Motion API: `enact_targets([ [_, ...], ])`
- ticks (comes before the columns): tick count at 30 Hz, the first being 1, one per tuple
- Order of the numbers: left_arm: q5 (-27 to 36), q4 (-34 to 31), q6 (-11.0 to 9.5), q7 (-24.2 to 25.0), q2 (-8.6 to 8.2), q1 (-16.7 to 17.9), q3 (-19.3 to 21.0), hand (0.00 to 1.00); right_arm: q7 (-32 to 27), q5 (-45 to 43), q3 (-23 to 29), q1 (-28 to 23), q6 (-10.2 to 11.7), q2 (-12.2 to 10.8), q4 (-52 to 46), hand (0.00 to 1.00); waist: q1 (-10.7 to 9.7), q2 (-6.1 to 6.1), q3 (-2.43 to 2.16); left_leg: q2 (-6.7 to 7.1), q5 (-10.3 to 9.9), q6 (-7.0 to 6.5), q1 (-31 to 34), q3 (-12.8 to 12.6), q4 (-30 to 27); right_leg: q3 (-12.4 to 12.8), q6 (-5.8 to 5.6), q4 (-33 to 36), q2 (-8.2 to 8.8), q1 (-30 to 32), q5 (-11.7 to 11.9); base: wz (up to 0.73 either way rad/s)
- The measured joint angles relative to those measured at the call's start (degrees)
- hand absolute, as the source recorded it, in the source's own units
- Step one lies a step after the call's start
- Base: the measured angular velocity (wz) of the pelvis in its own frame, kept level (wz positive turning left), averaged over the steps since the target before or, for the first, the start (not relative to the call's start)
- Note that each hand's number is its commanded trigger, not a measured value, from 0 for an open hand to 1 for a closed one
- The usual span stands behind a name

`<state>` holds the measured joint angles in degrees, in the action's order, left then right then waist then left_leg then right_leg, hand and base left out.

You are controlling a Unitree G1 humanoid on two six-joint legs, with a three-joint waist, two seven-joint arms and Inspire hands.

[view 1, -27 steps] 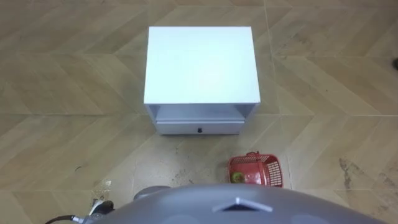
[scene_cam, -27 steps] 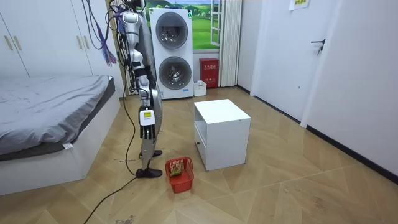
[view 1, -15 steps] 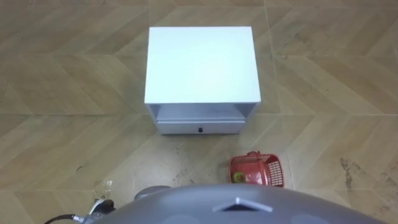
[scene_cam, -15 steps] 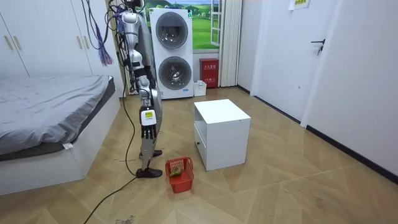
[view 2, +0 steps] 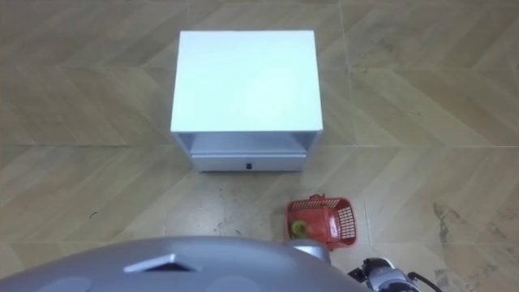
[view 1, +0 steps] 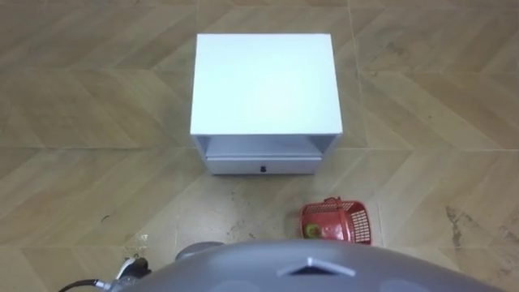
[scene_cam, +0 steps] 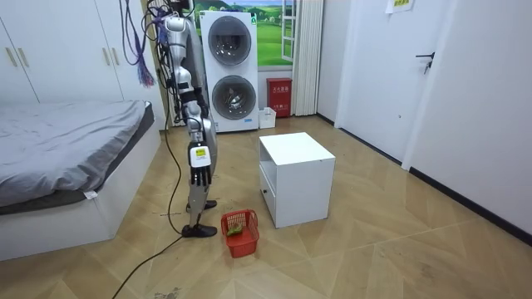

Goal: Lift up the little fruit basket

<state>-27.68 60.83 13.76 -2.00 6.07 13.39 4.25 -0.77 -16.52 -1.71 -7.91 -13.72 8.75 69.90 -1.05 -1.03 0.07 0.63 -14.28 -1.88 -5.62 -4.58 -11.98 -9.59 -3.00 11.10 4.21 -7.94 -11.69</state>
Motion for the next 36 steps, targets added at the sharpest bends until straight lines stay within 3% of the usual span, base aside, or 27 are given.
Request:
enact_targets([
  [6, -0.01, 0.00, -0.78, 0.26, 0.50, -1.21, -0.01, 0.00, -1.17, 0.59, 0.87, 0.14, 0.01, 0.13, -1.14, 0.00, -0.04, 1.53, 0.05, 0.35, -0.66, -1.15, 2.24, -0.42, -1.83, -0.03, -0.31, 5.83, 1.07, 4.22, -0.19, -0.01],
  [8, 0.00, 0.16, -1.16, 0.38, 1.03, -1.62, 0.01, 0.00, -1.15, 0.38, 1.28, 0.97, 0.12, 0.14, -1.22, 0.00, 0.10, 1.27, -0.01, 0.69, -0.85, -1.50, 4.06, -0.93, -3.41, 0.23, -0.49, 7.83, 1.76, 6.47, -0.30, -0.11],
  [10, 0.14, 1.22, -1.49, 0.40, 1.68, -2.46, 0.17, 0.00, -1.19, 0.48, 1.43, 2.43, 0.49, 0.27, -1.14, 0.00, 0.18, 0.77, 0.32, 1.41, -0.74, -1.87, 6.53, -2.35, -5.73, 0.84, -0.68, 8.80, 2.78, 9.42, -0.08, -0.27],
  [14, 0.02, 1.68, -3.28, 0.39, 2.43, -2.86, 1.22, 0.00, -2.38, 0.80, 2.06, 5.30, 1.34, 0.49, -4.08, 0.00, 0.99, 1.67, -0.13, 0.32, 0.24, -4.32, 11.00, -7.79, -5.46, 1.41, -1.76, 7.79, 3.03, 13.26, 2.62, -0.31],
  [16, 0.10, 1.73, -4.81, 0.25, 3.34, -3.40, 2.00, 0.00, -3.53, 3.24, 3.22, 4.55, 1.42, 0.31, -5.75, 0.00, 0.89, 0.41, 0.19, 0.90, -0.35, -5.86, 12.93, -11.29, -6.57, -2.29, -1.18, 25.36, 6.95, 15.04, -1.61, 0.55],
  [17, 0.09, 1.72, -5.03, 0.25, 3.68, -3.37, 2.13, 0.00, -3.63, 4.63, 3.27, 4.54, 1.41, 0.35, -5.71, 0.00, 1.50, -0.31, 0.23, 1.42, -0.48, -6.19, 13.15, -11.93, -6.56, -2.25, -1.28, 30.35, 8.14, 15.01, -1.80, 0.36],
  [18, 0.08, 1.37, -5.06, 0.33, 4.20, -3.13, 2.33, 0.00, -3.97, 6.33, 2.99, 4.97, 1.65, 0.47, -5.79, 0.00, 3.22, -1.94, 0.05, 2.16, -0.64, -6.57, 14.22, -12.98, -7.10, -1.29, -1.09, 38.59, 9.88, 14.88, -1.67, -0.05],
  [19, 0.19, 1.25, -4.98, 0.32, 4.23, -3.11, 2.45, 0.00, -4.49, 7.24, 2.97, 6.13, 2.36, 0.72, -5.84, 0.00, 4.51, -2.23, -0.16, 1.82, -0.84, -6.89, 16.39, -13.21, -8.94, -1.12, -0.64, 43.09, 10.23, 14.04, -0.91, -0.16],
  [21, 1.32, 1.30, -5.15, 0.33, 4.23, -2.91, 2.64, 0.00, -4.69, 9.58, 2.97, 8.46, 4.32, 0.92, -5.89, 0.00, 5.24, -2.10, -0.12, 0.50, -0.91, -7.10, 20.79, -13.85, -11.92, -1.60, -0.58, 43.99, 10.41, 12.30, 0.76, -0.21],
  [23, 2.97, 1.82, -5.45, 0.21, 4.35, -3.76, 2.30, 0.00, -4.82, 11.14, 2.72, 11.73, 5.47, 0.83, -5.99, 0.00, 5.75, -2.16, -0.13, -0.38, -0.91, -7.25, 26.00, -14.00, -15.43, -1.88, -1.30, 41.54, 10.98, 10.31, 1.18, -0.10],
  [27, 8.25, 4.84, -7.30, -2.09, 5.15, -12.07, 0.75, 0.00, -6.22, 15.37, 1.07, 18.43, 6.99, 0.75, -5.60, 0.00, 6.07, -2.98, 0.15, -1.38, -1.30, -8.21, 42.41, -13.21, -28.16, -1.36, -2.99, 32.36, 10.73, 7.94, 0.59, 0.29],
  [28, 10.09, 5.84, -8.16, -3.32, 5.54, -14.47, -0.44, 0.00, -6.40, 16.35, 0.80, 20.45, 7.50, 0.75, -5.45, 0.00, 6.10, -3.18, 0.35, -2.00, -1.45, -8.37, 47.42, -13.06, -33.03, -1.24, -4.53, 30.43, 10.68, 8.06, -4.20, 0.27],
  [29, 10.93, 6.09, -8.54, -3.96, 5.61, -15.41, -1.05, 0.00, -6.60, 16.40, 0.76, 21.29, 7.85, 0.74, -5.31, 0.00, 6.04, -3.14, 0.38, -2.31, -1.46, -8.37, 49.60, -12.74, -35.17, -1.29, -5.10, 30.04, 10.46, 8.40, -8.60, 0.11],
  [30, 12.11, 6.18, -8.96, -4.60, 5.64, -16.64, -1.67, 0.00, -6.73, 16.48, 0.72, 22.96, 8.38, 0.83, -5.16, 0.00, 6.19, -3.03, 0.43, -3.36, -1.52, -8.21, 53.69, -12.16, -39.17, -1.52, -4.36, 30.25, 9.88, 9.26, -15.69, -0.05],
  [31, 12.58, 6.28, -9.26, -5.13, 5.69, -16.77, -2.43, 0.00, -7.18, 16.83, 0.70, 23.66, 8.72, 0.83, -5.37, 0.00, 6.32, -3.00, 0.56, -3.91, -1.43, -7.57, 57.02, -10.62, -42.49, -1.64, -3.79, 33.16, 9.58, 11.36, -20.72, -0.14],
  [32, 12.74, 6.61, -9.28, -5.23, 5.73, -16.84, -2.60, 0.00, -7.50, 17.37, 0.63, 23.71, 8.70, 0.86, -5.91, 0.00, 6.51, -3.10, 0.63, -4.00, -1.47, -7.15, 58.51, -9.67, -44.02, -1.67, -3.66, 35.39, 9.56, 12.80, -22.60, -0.23],
  [33, 13.93, 7.76, -9.38, -5.32, 6.08, -16.83, -3.42, 0.00, -8.01, 18.56, 0.59, 23.70, 8.65, 0.86, -7.24, 0.00, 6.64, -2.82, 0.51, -3.81, -2.03, -5.87, 61.27, -7.57, -46.81, -1.48, -3.17, 40.75, 9.72, 15.65, -25.53, -0.18],
  [34, 14.92, 9.00, -9.60, -5.33, 6.47, -16.69, -3.61, 0.00, -8.11, 18.75, 0.86, 23.67, 8.64, 0.91, -8.53, 0.00, 6.16, -3.05, 0.67, -3.69, -2.80, -5.74, 63.64, -6.39, -49.77, -1.62, -3.43, 46.91, 10.25, 18.28, -27.42, -0.09],
  [35, 15.39, 9.69, -9.77, -5.35, 6.69, -16.68, -3.96, 0.00, -8.35, 18.85, 0.87, 23.64, 8.65, 0.97, -9.21, 0.00, 5.90, -3.27, 0.73, -3.58, -3.13, -5.80, 64.59, -6.12, -51.14, -1.63, -3.34, 50.22, 10.74, 19.40, -27.89, 0.16],
  [36, 17.14, 10.93, -10.15, -5.38, 7.03, -16.04, -5.14, 0.00, -9.19, 19.78, 1.19, 23.59, 8.67, 1.32, -10.84, 0.00, 5.31, -3.60, 0.89, -3.26, -4.32, -6.28, 66.27, -5.93, -54.54, -1.84, -3.42, 57.99, 12.17, 21.59, -28.07, 0.33],
])
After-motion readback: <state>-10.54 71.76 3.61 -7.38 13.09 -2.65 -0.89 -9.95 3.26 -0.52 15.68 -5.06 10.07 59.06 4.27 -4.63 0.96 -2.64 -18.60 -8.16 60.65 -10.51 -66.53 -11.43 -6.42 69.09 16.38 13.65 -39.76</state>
